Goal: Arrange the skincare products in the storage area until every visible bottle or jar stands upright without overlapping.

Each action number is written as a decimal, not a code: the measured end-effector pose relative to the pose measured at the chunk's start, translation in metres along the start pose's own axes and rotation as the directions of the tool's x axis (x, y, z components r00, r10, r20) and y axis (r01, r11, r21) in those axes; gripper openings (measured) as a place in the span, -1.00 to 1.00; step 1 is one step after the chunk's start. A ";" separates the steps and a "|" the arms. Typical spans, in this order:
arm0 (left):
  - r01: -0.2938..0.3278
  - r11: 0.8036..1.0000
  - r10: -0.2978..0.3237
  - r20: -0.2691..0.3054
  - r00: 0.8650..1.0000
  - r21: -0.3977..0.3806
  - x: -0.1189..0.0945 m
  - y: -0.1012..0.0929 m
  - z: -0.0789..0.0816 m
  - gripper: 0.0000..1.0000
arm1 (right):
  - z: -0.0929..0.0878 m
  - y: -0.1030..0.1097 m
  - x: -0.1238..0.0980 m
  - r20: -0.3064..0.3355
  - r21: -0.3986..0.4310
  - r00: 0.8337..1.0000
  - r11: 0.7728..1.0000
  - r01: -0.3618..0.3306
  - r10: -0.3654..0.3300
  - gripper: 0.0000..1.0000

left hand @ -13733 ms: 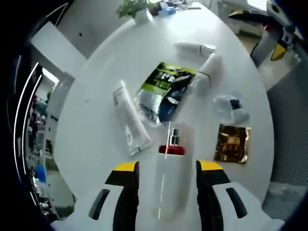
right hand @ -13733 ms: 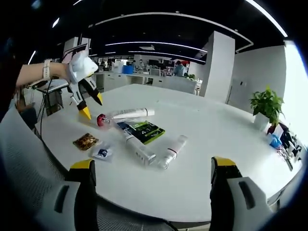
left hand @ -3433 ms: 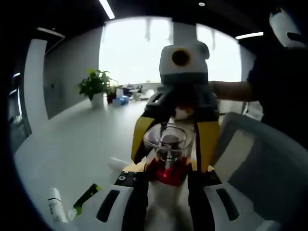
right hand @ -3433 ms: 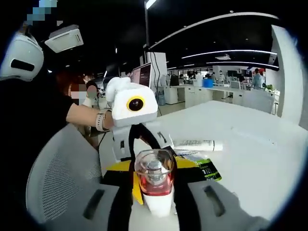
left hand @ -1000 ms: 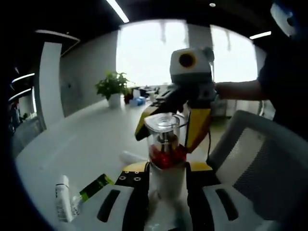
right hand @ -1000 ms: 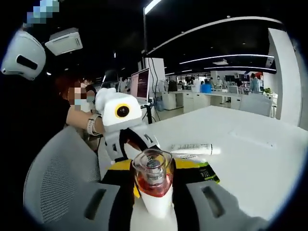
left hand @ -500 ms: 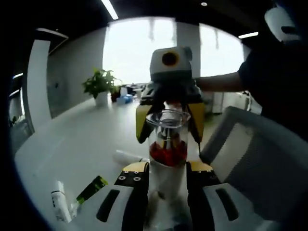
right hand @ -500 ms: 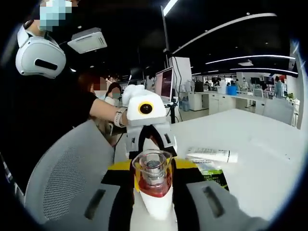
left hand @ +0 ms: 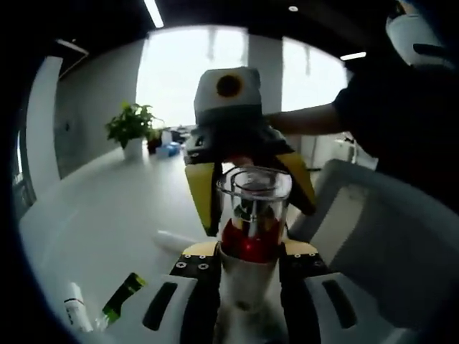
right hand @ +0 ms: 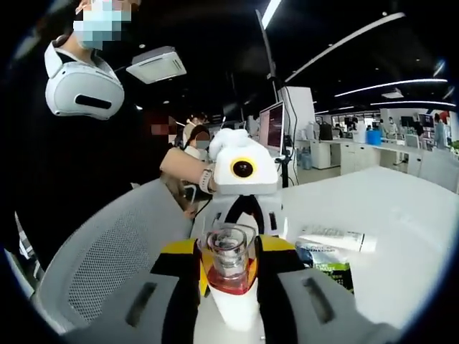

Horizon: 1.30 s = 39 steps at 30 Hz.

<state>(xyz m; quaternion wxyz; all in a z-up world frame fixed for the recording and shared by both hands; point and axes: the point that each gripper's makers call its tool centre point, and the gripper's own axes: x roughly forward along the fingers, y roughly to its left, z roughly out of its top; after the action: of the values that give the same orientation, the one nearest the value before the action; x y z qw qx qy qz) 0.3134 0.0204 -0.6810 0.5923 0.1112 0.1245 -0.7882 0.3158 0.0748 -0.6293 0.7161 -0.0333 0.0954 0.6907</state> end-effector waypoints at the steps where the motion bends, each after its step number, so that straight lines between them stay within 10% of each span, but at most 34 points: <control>1: 0.004 1.000 -0.004 0.002 1.000 -0.004 0.001 0.000 0.000 -0.42 | 0.000 0.000 0.000 0.002 0.004 1.000 1.000 -0.009 0.009 -0.42; 6: -0.007 1.000 0.007 0.007 1.000 0.014 0.000 -0.001 0.000 -0.45 | 0.000 0.002 0.001 -0.003 0.012 1.000 1.000 -0.009 0.009 -0.40; 14: -0.145 0.989 0.146 0.020 0.989 -0.011 0.001 0.008 0.001 -0.47 | -0.002 -0.010 -0.001 -0.022 0.087 0.975 0.971 0.224 -0.223 -0.38; 24: -0.302 0.952 0.303 0.015 0.953 -0.056 0.005 0.017 0.003 -0.48 | -0.009 -0.026 -0.015 -0.102 0.100 0.834 0.829 0.551 -0.542 -0.35; 32: -0.383 0.920 0.386 0.016 0.922 -0.082 0.004 0.025 0.003 -0.48 | -0.006 -0.032 -0.029 -0.096 0.149 0.734 0.719 0.678 -0.672 -0.34; 39: -0.429 0.899 0.432 0.021 0.901 -0.093 0.006 0.031 0.004 -0.48 | -0.005 -0.037 -0.034 -0.099 0.136 0.709 0.696 0.705 -0.698 -0.37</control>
<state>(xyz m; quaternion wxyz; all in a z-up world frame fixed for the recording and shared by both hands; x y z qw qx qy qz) 0.3410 0.0053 -0.6809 0.7585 0.0943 0.1185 -0.6338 0.3507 0.0393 -0.6313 0.9233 -0.0222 0.1460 0.3547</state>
